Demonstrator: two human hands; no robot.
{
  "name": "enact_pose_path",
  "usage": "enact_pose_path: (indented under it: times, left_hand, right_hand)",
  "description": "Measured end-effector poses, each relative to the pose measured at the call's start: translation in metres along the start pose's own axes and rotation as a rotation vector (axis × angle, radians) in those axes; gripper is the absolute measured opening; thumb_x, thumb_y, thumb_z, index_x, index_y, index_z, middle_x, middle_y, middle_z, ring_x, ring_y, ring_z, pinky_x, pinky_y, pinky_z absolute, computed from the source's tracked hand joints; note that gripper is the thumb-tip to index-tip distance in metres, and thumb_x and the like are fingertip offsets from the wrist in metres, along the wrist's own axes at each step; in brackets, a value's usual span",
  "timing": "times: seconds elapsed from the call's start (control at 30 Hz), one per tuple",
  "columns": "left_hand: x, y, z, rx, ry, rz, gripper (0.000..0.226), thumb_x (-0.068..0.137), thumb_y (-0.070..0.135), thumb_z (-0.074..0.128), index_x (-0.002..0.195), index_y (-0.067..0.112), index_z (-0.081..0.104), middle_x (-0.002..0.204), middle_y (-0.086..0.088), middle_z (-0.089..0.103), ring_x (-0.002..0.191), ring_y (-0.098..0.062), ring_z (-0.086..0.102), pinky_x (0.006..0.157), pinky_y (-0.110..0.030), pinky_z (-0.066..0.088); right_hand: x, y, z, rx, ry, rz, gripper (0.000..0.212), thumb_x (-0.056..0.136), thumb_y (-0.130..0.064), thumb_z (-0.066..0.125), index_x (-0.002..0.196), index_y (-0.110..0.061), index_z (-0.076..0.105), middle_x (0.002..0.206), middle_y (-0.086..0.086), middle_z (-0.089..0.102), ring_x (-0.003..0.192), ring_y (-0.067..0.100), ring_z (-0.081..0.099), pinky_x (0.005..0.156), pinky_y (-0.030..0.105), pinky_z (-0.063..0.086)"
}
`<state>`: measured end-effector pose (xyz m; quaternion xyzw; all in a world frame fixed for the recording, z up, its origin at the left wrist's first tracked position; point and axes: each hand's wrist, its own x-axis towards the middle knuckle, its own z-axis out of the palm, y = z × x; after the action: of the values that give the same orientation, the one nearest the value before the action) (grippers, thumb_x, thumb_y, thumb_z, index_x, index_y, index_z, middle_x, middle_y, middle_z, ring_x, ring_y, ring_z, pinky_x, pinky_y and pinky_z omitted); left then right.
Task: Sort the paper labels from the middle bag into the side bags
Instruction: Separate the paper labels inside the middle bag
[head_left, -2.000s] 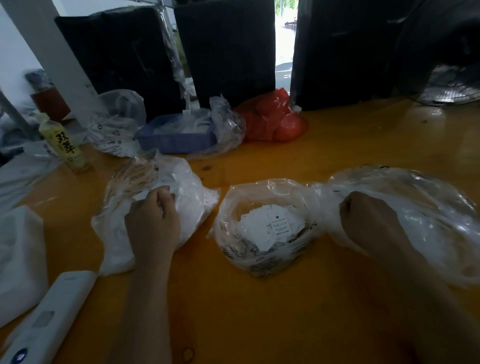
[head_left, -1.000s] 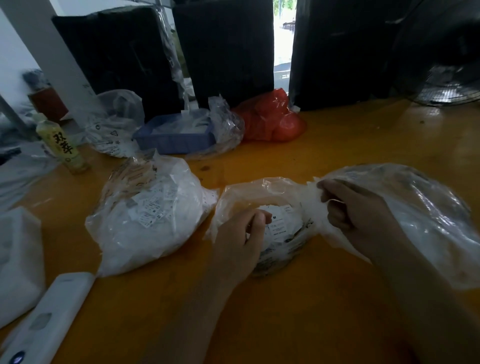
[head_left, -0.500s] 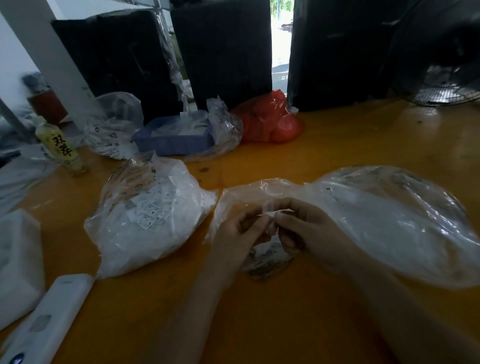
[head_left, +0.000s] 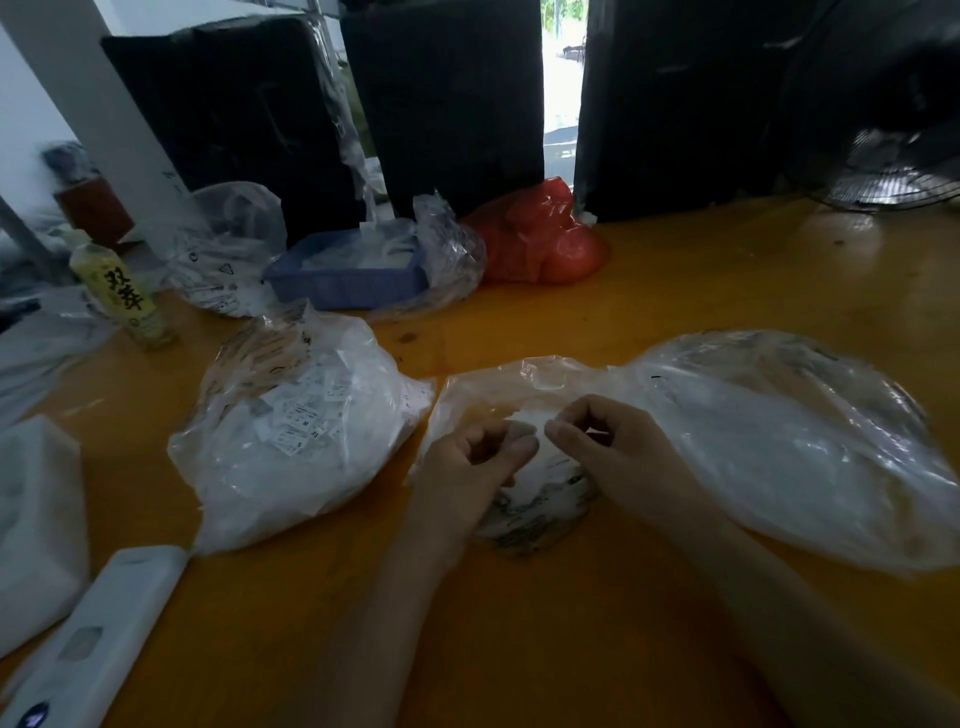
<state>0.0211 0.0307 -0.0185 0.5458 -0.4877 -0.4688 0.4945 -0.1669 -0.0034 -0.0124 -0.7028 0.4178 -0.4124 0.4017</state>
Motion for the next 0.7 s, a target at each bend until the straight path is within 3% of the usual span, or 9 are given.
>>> enact_pose_path:
  times: [0.13,0.23,0.33,0.43,0.5,0.57,0.7]
  left_hand:
    - [0.001,0.001,-0.001,-0.103,-0.010,-0.029,0.005,0.091,0.027,0.079,0.093,0.031,0.082,0.090,0.012,0.076,0.091,-0.004,0.072,0.076,-0.019,0.056]
    - [-0.001,0.001,-0.002,-0.034,-0.048,0.014,0.006,0.094,0.026,0.078,0.091,0.030,0.080,0.095,0.005,0.077,0.096,-0.012,0.074,0.079,-0.022,0.059]
    - [-0.002,0.001,0.000,-0.036,-0.047,0.024,0.008,0.097,0.025,0.075,0.101,0.020,0.078,0.099,-0.002,0.079,0.098,-0.015,0.076,0.077,-0.024,0.060]
    - [-0.002,0.003,0.000,-0.133,-0.028,-0.006,0.016,0.098,0.023,0.073,0.110,0.012,0.073,0.103,-0.004,0.080,0.098,-0.014,0.077,0.065,-0.021,0.058]
    - [0.001,0.004,-0.001,-0.209,0.021,0.007,0.011,0.099,0.016,0.071,0.109,0.011,0.072,0.106,-0.006,0.080,0.102,-0.018,0.077,0.065,-0.021,0.058]
    - [0.004,0.005,-0.005,-0.342,0.094,0.009,0.009,0.099,0.006,0.068,0.107,0.009,0.070,0.107,-0.010,0.080,0.103,-0.020,0.077,0.070,-0.021,0.060]
    - [0.008,0.005,-0.011,-0.552,0.149,-0.032,0.016,0.097,-0.004,0.064,0.111,0.003,0.066,0.107,-0.018,0.079,0.097,-0.025,0.079,0.073,-0.021,0.061]
  right_hand:
    - [-0.001,-0.003,0.002,-0.009,-0.024,0.000,0.025,0.092,-0.054,0.059,0.079,-0.032,0.064,0.074,0.004,0.063,0.056,0.023,0.047,0.053,0.030,0.040]
    - [-0.001,-0.006,0.003,-0.032,-0.010,-0.020,0.024,0.090,-0.057,0.057,0.083,-0.035,0.065,0.079,-0.006,0.066,0.061,0.030,0.055,0.052,0.032,0.044]
    - [-0.002,-0.005,0.004,-0.084,0.030,-0.051,0.017,0.095,-0.046,0.059,0.084,-0.035,0.065,0.071,-0.011,0.063,0.050,0.012,0.048,0.047,0.018,0.037]
    - [-0.002,-0.005,0.006,-0.174,0.067,-0.082,0.019,0.098,-0.042,0.057,0.088,-0.029,0.067,0.069,-0.017,0.060,0.057,0.002,0.053,0.050,0.012,0.039]
    - [-0.001,-0.006,0.008,-0.287,0.117,-0.148,0.018,0.100,-0.038,0.055,0.100,-0.026,0.069,0.084,-0.024,0.060,0.075,0.000,0.060,0.062,0.009,0.045]
    - [0.001,-0.005,0.007,-0.413,0.115,-0.235,0.017,0.100,-0.026,0.058,0.112,-0.022,0.070,0.102,-0.017,0.061,0.080,0.000,0.059,0.070,0.006,0.045]
    - [0.004,0.005,-0.002,-0.630,-0.230,-0.298,0.045,0.094,-0.006,0.064,0.130,-0.032,0.063,0.136,-0.004,0.044,0.099,0.001,0.048,0.073,0.008,0.045]
